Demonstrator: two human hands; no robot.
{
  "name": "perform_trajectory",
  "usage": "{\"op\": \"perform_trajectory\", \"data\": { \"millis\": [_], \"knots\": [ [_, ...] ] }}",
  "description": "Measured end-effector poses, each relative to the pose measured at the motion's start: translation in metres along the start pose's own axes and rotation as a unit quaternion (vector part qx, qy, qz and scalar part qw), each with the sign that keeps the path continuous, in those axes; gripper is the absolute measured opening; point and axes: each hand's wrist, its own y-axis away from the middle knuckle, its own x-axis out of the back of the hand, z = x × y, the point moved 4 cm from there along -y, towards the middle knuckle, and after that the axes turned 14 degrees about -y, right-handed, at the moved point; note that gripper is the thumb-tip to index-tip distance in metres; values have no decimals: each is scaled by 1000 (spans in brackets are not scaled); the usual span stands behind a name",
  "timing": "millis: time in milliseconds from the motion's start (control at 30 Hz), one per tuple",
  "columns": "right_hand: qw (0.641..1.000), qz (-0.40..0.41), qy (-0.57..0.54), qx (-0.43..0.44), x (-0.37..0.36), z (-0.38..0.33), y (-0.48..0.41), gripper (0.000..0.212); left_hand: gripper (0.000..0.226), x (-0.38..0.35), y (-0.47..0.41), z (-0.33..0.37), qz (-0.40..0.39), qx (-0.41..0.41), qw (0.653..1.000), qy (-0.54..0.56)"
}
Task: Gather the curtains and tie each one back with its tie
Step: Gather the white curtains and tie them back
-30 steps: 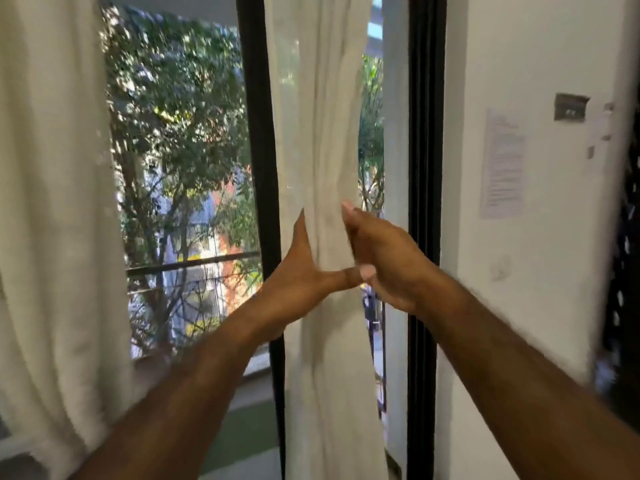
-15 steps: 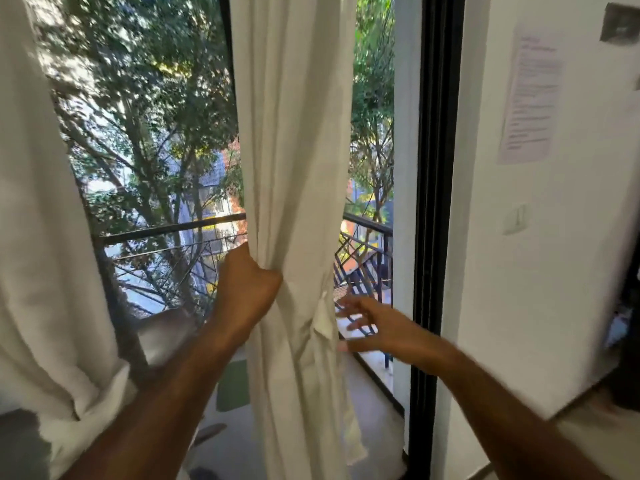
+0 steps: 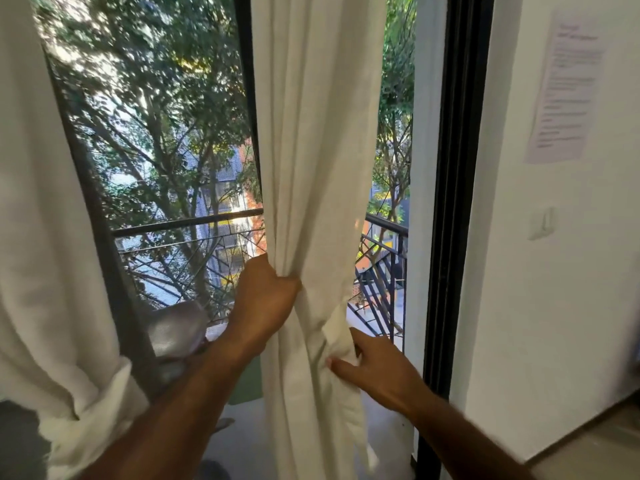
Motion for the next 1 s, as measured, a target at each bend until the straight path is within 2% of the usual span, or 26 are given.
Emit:
{"op": "perform_trajectory", "data": {
  "millis": [133,167,233,267,333,400,467,533,600,667,733,767,833,900,967,1000],
  "knots": [
    [998,46,-14,29,6,3,-1,19,32,2,-5,-3,6,1,1000,-5],
    [998,62,-1,22,12,8,-3,18,34,3,-5,-3,7,0,1000,-3],
    [998,66,22,4,25,16,-7,33,35,4,-5,-2,8,-3,1000,5],
    [999,41,1,-5,28,17,-7,35,35,4,-5,-3,9,-4,1000,7],
    [993,-45,-106,-34,25,11,-3,42,35,3,-6,-5,13,-1,1000,5],
    [974,-90,-195,-66,13,5,2,55,33,1,-7,-7,10,-1,1000,4],
    [982,-58,-171,-49,5,4,3,54,31,-2,-7,-6,-3,-14,1000,16],
    [996,18,-83,-25,9,15,-5,29,34,-3,-6,-6,-14,-22,999,25],
    [995,97,-1,-31,26,24,-13,9,31,-2,-5,-8,-32,-5,999,39],
    [984,170,15,-44,47,23,-23,13,27,-4,-4,-15,-68,42,995,67],
    [974,221,-21,-53,62,7,-36,21,51,-10,-2,-21,-136,90,980,116],
    [973,222,-49,-51,66,-5,-43,24,60,-14,0,-21,-180,107,966,150],
    [971,201,-130,-31,64,-30,-58,26,60,-22,3,-18,-240,94,955,148],
    [946,174,-269,-46,53,-55,-65,29,59,-25,-1,-12,-217,10,974,62],
    [918,147,-361,-79,40,-74,-66,31,83,-22,-10,-13,-127,-66,987,-66],
    [914,142,-372,-81,34,-79,-66,35,95,-20,-14,-18,-105,-78,988,-82]
  ]
}}
